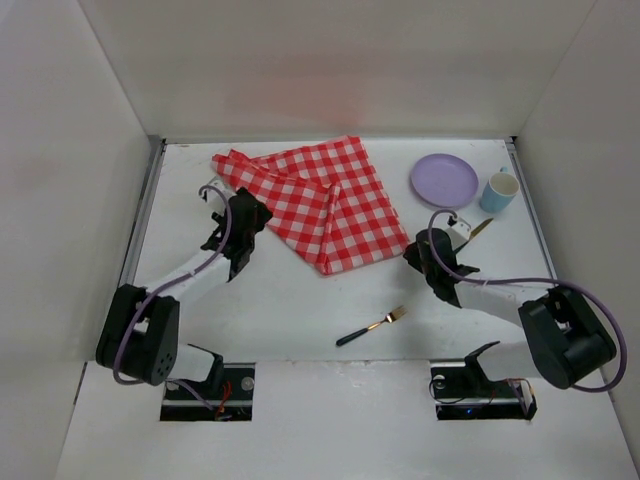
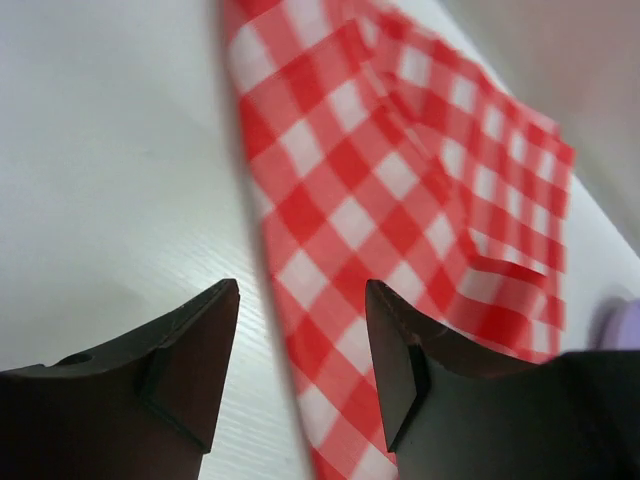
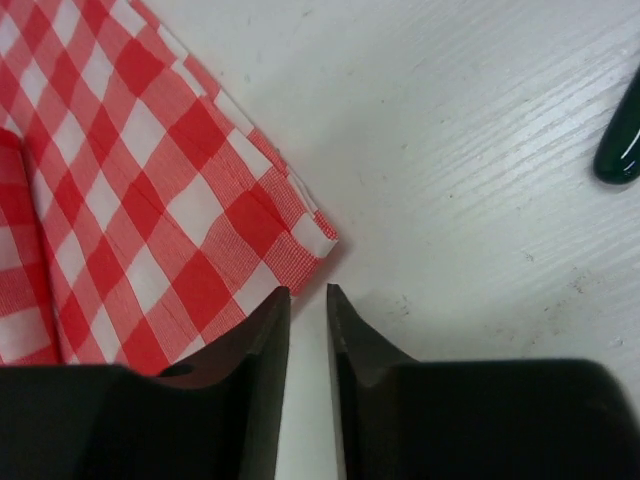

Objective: Set the dinner table for one person

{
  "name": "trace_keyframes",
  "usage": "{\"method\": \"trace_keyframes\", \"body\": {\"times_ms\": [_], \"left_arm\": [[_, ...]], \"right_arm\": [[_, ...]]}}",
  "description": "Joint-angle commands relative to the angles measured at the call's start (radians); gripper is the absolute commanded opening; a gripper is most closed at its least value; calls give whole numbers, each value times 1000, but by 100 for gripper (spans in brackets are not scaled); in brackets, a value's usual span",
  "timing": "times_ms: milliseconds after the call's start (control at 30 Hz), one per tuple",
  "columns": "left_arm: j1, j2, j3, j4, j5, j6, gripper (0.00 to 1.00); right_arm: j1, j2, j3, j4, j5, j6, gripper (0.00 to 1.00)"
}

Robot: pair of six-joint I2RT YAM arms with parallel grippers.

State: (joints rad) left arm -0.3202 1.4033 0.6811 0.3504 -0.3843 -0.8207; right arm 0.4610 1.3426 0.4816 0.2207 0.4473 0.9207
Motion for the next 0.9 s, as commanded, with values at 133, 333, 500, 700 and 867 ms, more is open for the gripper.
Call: {"method": "trace_keyframes", "body": {"times_ms": [133,333,500,700,867], "left_arm": [[-254,100,279,-195,-4,300,56],[-334,353,547,-249,57,472,62],[-346,597,817,-384,91,564,63],[-348,747,989,-418,4,635,52],[-332,728,970,-406,-91,594,8]], "right_arm": [[20,-104,-1,58,-12,-91,61],[32,-166,-1,81,-47,-143,68],[38,-135,-29,140,-100,-148,68],[44,-123,-26,164,-163,-135,68],[41,-146,-41,175,-170,-131,68]]}}
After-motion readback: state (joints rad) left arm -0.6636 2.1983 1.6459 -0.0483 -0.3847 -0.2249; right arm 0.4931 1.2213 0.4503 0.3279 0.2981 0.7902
